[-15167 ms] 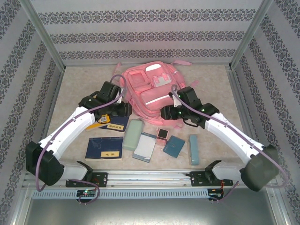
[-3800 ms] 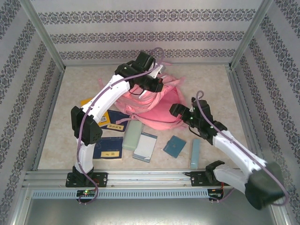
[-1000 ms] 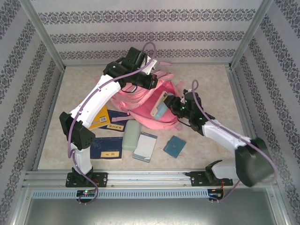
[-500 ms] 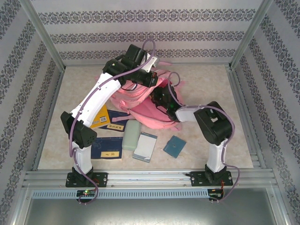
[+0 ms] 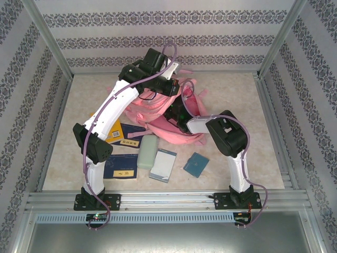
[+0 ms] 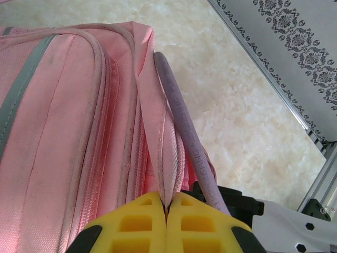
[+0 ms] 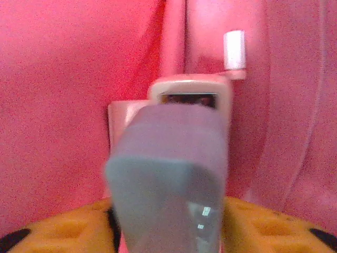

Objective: Pack the student bag

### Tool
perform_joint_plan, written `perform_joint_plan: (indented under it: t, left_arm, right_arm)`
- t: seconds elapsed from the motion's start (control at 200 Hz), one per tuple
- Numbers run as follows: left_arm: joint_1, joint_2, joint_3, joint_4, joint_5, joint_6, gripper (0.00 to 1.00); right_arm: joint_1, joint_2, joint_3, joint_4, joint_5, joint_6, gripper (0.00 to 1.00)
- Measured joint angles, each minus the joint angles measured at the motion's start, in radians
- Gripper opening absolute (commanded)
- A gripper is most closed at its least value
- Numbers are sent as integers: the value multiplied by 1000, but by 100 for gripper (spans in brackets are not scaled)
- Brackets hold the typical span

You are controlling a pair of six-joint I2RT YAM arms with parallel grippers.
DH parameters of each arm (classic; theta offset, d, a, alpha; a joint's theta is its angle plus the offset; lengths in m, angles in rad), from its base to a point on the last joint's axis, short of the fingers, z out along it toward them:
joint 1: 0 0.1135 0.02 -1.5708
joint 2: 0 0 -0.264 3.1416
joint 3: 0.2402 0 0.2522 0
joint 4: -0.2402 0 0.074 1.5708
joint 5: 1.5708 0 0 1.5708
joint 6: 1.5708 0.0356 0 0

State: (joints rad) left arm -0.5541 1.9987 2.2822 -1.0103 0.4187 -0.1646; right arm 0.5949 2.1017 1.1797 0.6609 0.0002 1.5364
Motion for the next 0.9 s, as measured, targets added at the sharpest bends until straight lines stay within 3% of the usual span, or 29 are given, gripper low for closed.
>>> perform_joint_plan:
  t: [0.23, 0.694, 0.899]
  left_arm:
    - [0, 0, 0, 0, -1, 0, 0]
    - [4, 0, 0, -1, -1, 0, 0]
    - [13, -2, -7, 1, 0, 0, 0]
  right_arm:
    - [-17, -13, -10, -10, -30, -62, 66]
    - [-33, -103, -109, -9, -42, -105, 66]
    - [-53, -212, -138, -94, -54, -177, 66]
